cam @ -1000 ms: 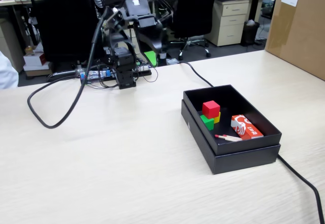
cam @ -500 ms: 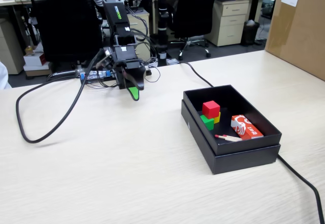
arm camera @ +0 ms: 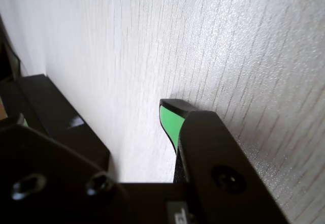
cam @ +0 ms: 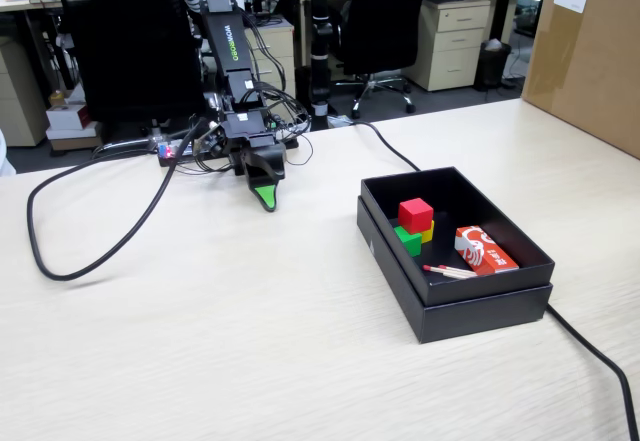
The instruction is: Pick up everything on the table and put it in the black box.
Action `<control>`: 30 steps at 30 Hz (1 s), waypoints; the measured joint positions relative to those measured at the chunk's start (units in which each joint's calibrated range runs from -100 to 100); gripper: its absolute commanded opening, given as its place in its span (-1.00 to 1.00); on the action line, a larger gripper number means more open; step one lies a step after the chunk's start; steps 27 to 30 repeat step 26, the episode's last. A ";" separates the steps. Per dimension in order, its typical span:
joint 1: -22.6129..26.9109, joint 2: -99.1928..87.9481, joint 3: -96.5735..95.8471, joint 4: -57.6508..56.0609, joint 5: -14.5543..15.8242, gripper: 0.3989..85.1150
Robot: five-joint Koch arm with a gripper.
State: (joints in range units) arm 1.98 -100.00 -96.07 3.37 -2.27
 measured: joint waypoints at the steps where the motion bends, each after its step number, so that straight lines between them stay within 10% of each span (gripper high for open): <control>1: 0.05 0.13 0.09 0.00 0.00 0.17; 30: 0.44 0.13 0.00 0.00 0.00 0.17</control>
